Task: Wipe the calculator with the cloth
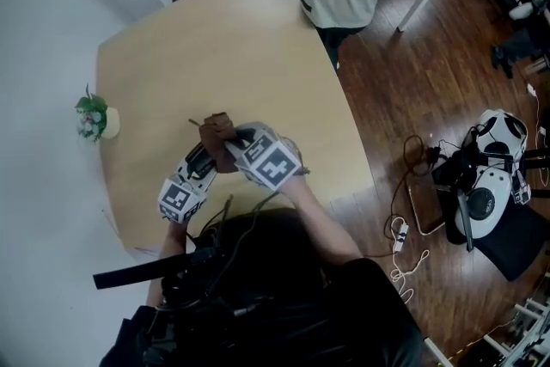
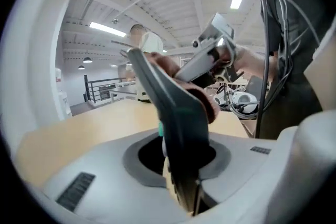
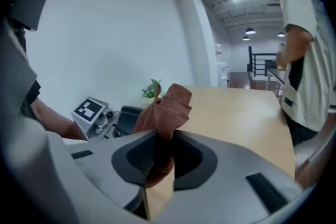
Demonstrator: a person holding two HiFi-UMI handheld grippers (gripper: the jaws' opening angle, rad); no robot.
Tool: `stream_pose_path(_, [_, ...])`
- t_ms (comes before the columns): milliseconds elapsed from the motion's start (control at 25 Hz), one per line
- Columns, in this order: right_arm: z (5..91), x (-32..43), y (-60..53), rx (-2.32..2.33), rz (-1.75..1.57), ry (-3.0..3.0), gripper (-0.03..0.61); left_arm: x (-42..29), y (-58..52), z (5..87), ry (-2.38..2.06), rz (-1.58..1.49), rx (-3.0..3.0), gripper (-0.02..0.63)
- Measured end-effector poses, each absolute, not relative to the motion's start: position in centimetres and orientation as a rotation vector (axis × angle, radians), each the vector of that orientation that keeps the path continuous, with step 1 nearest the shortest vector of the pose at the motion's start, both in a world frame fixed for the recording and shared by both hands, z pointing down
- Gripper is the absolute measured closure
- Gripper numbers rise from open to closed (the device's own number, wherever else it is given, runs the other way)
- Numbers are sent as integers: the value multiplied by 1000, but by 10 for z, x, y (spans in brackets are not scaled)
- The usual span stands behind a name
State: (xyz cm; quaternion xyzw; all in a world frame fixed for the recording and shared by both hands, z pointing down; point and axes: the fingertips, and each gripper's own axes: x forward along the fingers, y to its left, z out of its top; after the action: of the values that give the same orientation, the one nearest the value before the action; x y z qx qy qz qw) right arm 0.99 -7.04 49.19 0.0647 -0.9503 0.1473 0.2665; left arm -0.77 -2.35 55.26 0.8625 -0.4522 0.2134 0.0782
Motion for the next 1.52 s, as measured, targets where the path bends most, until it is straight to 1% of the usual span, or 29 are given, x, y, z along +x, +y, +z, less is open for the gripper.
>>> stream_pose_path(160, [537, 51, -116, 369, 447, -2440, 511, -9, -26, 550, -1353, 506, 2635, 532])
stream_pose_path(280, [563, 65, -120, 411, 496, -2385, 512, -19, -25, 562, -1325, 367, 2553, 532])
stream_pose_path(400, [587, 51, -89, 301, 525, -2377, 512, -30, -19, 582, -1267, 179, 2347, 531])
stream_pose_path(560, [615, 2, -35, 65, 542, -2426, 512, -46, -13, 607, -1205, -85, 2054, 524])
stream_pose_path(600, [626, -8, -29, 38, 545, -2419, 512, -52, -12, 612, -1207, -144, 1975, 501])
stream_pose_path(720, [651, -30, -23, -24, 603, -2385, 512, -68, -3, 629, -1187, -285, 1810, 463])
stream_pose_path(800, [660, -40, -21, -80, 632, -2359, 512, -69, 2, 631, -1135, -379, 1756, 433])
stream_pose_path(880, [669, -46, -19, -123, 630, -2329, 512, -67, 2, 627, -1088, -458, 1722, 390])
stream_pose_path(920, [673, -49, -18, -137, 630, -2316, 512, -65, 0, 624, -1067, -490, 1713, 352])
stream_pose_path(1000, [679, -53, -19, -155, 644, -2296, 512, -60, -5, 616, -1032, -530, 1711, 253])
stream_pose_path(1040, [681, -55, -21, -155, 651, -2290, 512, -57, -8, 614, -1021, -534, 1715, 220])
stream_pose_path(1120, [684, -56, -28, -128, 663, -2281, 514, -50, -15, 610, -1004, -539, 1721, 204])
stream_pose_path(1280, [690, -35, -58, 17, 717, -2258, 512, -36, -34, 604, -962, -586, 1740, 202])
stream_pose_path(1400, [694, -7, -82, 140, 769, -2212, 514, -33, -44, 610, -946, -597, 1729, 202])
stream_pose_path(1520, [689, 36, -97, 248, 774, -2148, 514, -48, -40, 612, -981, -678, 1676, 202])
